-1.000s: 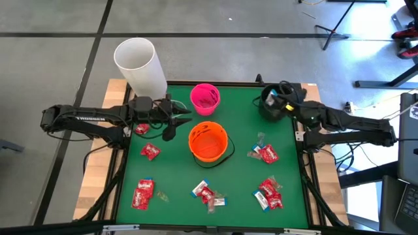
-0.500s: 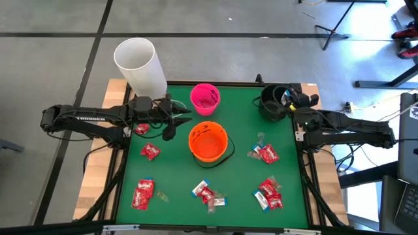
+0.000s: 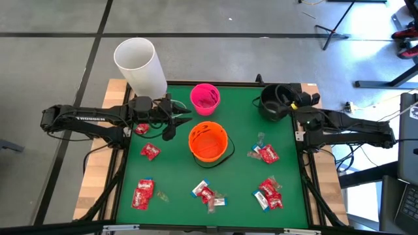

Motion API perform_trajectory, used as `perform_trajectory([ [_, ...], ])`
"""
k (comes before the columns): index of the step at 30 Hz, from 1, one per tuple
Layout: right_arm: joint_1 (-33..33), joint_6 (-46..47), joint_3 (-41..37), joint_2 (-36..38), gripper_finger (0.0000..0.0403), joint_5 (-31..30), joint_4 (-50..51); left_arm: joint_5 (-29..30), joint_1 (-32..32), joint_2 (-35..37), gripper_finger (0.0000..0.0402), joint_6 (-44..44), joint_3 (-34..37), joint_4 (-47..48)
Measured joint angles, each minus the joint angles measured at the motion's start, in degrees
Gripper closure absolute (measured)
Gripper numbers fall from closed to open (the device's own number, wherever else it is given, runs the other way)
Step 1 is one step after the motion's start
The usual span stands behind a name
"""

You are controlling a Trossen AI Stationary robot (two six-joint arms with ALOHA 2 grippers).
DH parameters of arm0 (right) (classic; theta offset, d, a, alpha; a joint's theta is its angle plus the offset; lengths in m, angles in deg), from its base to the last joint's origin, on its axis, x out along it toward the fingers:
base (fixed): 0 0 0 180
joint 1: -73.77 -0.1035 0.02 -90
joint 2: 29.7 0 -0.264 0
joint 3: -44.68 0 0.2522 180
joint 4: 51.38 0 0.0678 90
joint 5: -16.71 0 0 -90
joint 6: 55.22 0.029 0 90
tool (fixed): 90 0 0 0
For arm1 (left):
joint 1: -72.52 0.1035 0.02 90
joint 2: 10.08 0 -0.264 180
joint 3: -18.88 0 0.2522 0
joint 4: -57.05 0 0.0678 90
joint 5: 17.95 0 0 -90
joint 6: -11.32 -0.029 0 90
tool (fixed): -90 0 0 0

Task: Sort candy
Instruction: Put the red candy into the orange bucket

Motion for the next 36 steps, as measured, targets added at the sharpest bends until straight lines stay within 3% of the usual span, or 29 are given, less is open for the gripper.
perform_trajectory([
  [3, 0.0, -5.4, 1.4, 0.0, 0.0192, 2.7, -4.5, 0.0, 0.0, 0.0, 0.0260, 0.0, 0.0, 0.0],
  [8, 0.0, -12.6, 2.3, -0.3, 0.0192, 12.0, -12.8, 0.0, 0.0, 0.0, 0.0260, -0.2, 0.0, 0.0],
  [19, -0.1, -11.1, 2.3, -8.3, 0.0191, 30.7, -12.0, 0.0, 0.0, 0.0, 0.0260, -0.4, 0.0, 0.0],
  [36, -0.1, -10.1, 2.2, -12.0, 0.0191, 31.9, -13.1, 1.0, 0.0, 0.0, 0.0260, -0.4, 0.0, 0.1],
])
